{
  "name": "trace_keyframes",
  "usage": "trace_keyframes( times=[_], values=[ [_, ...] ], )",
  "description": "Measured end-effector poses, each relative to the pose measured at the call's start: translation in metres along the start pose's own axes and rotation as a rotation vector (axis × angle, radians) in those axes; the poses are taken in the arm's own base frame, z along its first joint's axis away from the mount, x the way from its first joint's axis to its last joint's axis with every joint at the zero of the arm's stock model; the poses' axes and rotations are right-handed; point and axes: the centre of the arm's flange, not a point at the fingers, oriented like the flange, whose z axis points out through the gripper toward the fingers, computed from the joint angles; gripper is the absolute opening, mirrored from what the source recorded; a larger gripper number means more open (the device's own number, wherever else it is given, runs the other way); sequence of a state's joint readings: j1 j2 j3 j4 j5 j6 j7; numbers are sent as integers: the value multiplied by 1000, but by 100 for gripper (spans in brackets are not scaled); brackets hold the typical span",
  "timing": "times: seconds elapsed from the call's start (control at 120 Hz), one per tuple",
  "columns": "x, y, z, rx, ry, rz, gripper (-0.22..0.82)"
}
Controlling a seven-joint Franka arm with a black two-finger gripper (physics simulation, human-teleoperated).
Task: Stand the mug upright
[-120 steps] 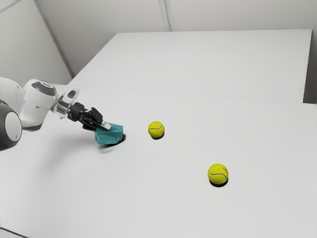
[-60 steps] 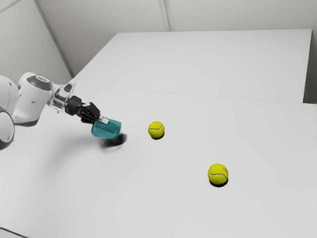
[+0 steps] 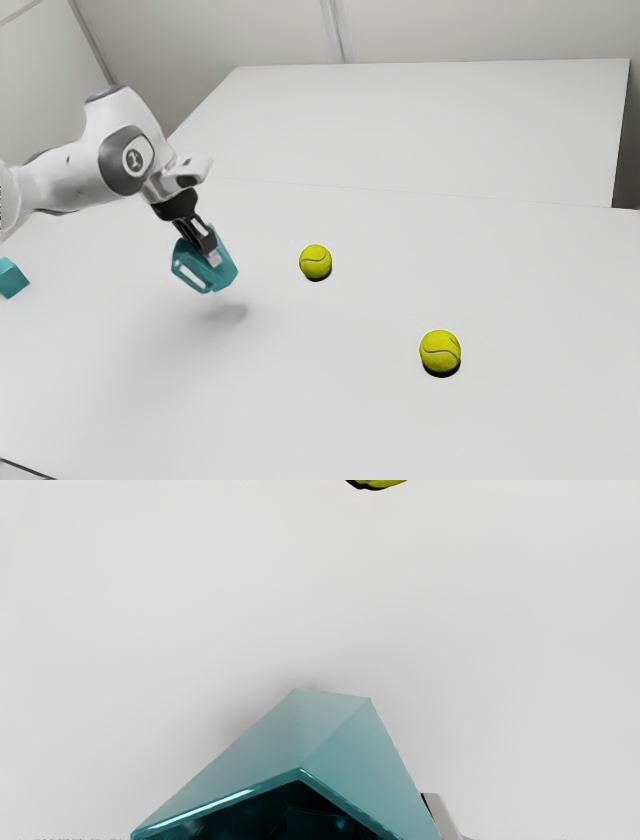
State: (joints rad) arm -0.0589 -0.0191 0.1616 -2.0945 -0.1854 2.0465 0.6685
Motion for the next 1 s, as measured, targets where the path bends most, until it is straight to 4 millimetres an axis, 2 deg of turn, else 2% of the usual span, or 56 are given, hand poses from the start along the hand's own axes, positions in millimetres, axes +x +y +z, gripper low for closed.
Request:
trace_keyframes(
  times=[0.1,0.25,0.667,0.867,1.0],
  values=[
    [16,28,10,113,-54,65,-15],
    [25,62,30,221,-103,98,-15],
    [38,69,64,281,-94,-85,-16],
    [43,97,76,272,-98,-128,-15],
    [56,117,86,270,-94,-138,-16]
  ],
)
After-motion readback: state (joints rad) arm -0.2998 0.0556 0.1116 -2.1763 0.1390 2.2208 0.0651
